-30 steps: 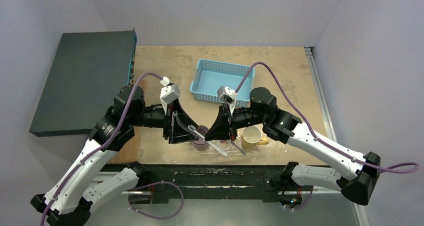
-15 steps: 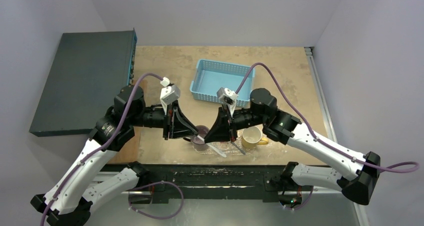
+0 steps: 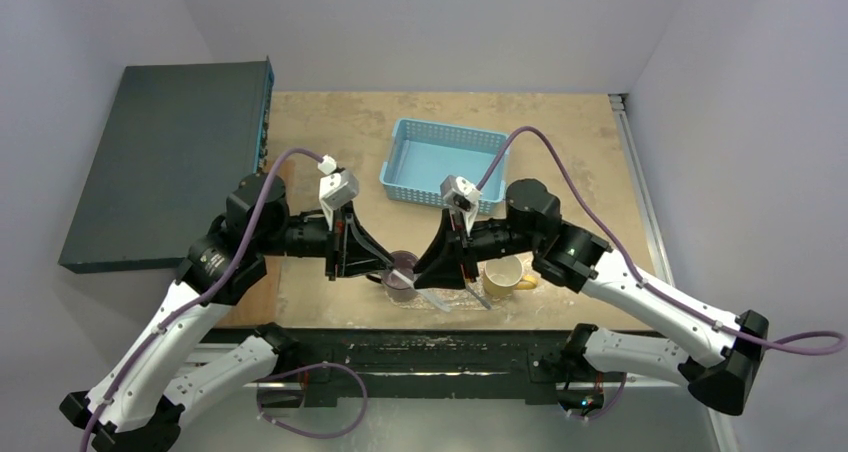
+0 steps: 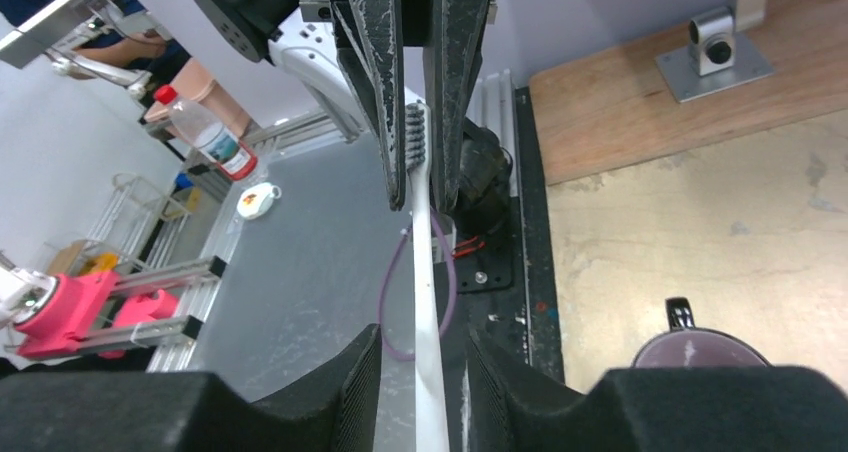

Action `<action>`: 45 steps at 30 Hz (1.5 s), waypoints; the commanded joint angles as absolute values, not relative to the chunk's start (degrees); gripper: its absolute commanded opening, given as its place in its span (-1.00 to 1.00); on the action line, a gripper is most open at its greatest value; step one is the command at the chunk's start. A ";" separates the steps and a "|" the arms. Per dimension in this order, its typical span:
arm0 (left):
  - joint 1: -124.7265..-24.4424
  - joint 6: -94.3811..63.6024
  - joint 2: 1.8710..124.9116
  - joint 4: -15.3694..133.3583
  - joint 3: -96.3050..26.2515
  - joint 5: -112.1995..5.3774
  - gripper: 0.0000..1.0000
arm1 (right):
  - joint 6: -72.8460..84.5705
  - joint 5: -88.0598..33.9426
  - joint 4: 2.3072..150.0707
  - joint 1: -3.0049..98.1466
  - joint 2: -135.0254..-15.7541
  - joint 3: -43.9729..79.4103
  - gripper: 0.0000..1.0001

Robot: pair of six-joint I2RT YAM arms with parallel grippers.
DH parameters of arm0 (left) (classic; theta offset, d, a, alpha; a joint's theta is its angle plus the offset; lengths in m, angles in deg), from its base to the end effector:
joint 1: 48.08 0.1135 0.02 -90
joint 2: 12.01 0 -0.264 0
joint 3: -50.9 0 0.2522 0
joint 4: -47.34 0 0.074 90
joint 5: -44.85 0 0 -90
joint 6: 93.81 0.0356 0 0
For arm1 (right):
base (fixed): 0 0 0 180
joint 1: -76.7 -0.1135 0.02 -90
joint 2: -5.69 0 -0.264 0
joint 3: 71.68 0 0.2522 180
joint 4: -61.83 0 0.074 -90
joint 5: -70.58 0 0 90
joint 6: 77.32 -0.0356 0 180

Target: Prepare toiletry sets of a toothbrush and toothpaste on the tray

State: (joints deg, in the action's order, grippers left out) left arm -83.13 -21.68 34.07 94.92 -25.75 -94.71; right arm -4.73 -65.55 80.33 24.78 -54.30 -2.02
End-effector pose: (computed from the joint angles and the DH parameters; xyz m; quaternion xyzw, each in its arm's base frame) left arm 0.1047 -0.1065 0.4035 0.3555 0.6845 -0.5423 0.3333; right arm 0.1242 0.2001 0.3693 -0.4507 0.5917 0.5852 0.3231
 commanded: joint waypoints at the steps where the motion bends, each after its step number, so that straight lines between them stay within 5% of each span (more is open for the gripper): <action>1: -83.23 -21.60 33.84 96.54 -27.16 -92.76 -1.00 | -1.65 -61.09 85.12 24.58 -51.15 0.19 -0.16; 9: -83.59 -22.88 32.98 100.36 -27.92 -85.65 -1.00 | 0.64 -46.71 93.97 24.53 -47.25 3.76 0.04; 31: -105.68 -33.52 30.35 98.30 -26.14 -44.03 -1.00 | -7.08 4.80 102.61 24.49 -48.46 2.87 0.06; 45: -126.20 -32.91 41.93 98.54 -29.87 -17.79 -1.00 | -9.95 11.60 102.11 24.58 -51.73 0.37 0.12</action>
